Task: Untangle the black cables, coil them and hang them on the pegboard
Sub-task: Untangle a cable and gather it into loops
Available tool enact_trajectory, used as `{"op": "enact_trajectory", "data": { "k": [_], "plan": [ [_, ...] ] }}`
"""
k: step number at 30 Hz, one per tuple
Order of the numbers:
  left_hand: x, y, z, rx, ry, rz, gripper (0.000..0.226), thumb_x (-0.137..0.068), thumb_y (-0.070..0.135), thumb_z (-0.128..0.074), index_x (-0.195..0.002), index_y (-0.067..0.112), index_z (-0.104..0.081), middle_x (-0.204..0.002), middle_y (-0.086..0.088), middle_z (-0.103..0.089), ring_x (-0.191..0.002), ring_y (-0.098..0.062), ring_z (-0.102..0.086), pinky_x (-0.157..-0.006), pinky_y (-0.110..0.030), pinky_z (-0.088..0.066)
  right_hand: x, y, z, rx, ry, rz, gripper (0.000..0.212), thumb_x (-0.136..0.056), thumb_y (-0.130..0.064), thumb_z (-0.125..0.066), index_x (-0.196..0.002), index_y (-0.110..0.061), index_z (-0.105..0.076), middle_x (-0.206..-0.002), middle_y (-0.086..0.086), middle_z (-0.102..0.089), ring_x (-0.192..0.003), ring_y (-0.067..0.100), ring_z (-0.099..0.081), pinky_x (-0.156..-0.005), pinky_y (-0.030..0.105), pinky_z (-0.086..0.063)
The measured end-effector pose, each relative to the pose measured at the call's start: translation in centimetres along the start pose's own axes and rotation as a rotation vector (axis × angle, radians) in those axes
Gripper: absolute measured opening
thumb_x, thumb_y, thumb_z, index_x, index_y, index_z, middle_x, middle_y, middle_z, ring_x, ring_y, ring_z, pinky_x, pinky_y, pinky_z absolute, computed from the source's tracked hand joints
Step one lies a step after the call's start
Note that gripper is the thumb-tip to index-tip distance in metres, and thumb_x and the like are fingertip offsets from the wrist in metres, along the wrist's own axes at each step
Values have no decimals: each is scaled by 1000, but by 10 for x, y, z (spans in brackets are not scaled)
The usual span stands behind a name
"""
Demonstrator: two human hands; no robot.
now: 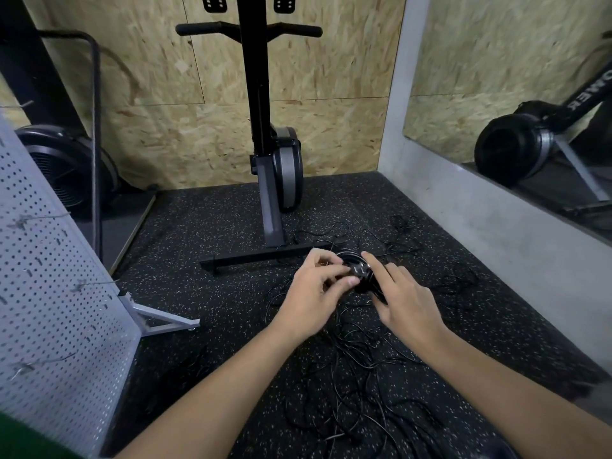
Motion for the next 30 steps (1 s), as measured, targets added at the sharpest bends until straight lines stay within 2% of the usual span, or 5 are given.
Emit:
{"op": "enact_trajectory", "data": {
  "k": [9, 15, 19, 24, 30],
  "plan": [
    [0, -11, 9, 247, 127, 212, 8, -99, 25, -71, -105, 22, -66, -75, -4, -76, -63, -14, -69, -68, -30, -58, -6, -9, 11, -1, 47, -11, 93, -79, -19, -86, -157, -19, -35, -101, 0, -58, -91, 21, -60, -48, 34, -55],
    [-5, -18, 11, -79, 189, 244, 24, -98, 34, -69, -120, 31, -78, -75, 7, -74, -71, -6, -71, -80, -27, -58, -9, -19, 11, 43, 30, -20, 96, -77, -18, -88, -158, -19, -37, -99, -1, -58, -89, 20, -60, -46, 33, -53],
    [-7, -19, 13, -151, 175, 280, 29, -99, 32, -68, -126, 23, -76, -78, 10, -72, -66, -5, -65, -70, -12, -50, -10, -22, 10, 83, 34, 3, 95, -73, -18, -90, -156, -18, -42, -98, -1, -59, -88, 20, -61, -44, 31, -51],
    [-8, -19, 17, -104, 229, 319, 26, -95, 32, -73, -118, 22, -79, -83, 5, -76, -72, -3, -70, -84, -24, -58, -11, -25, 11, 91, 48, 5, 96, -73, -18, -90, -156, -18, -42, -100, 0, -59, -92, 21, -61, -44, 33, -52],
    [-5, -19, 20, 4, 255, 328, 18, -94, 34, -76, -101, 24, -64, -67, 6, -73, -61, 1, -67, -64, -20, -48, -15, -27, 17, 87, 73, -1, 94, -74, -18, -89, -155, -18, -42, -101, 1, -58, -92, 21, -60, -46, 33, -52]
  ]
}}
Point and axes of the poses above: each hand's wrist, its own x-axis away from the middle knuckle, its own z-axis out of the back of the hand, y = z × x, the point moved 8 cm from there along -x, towards the middle knuckle
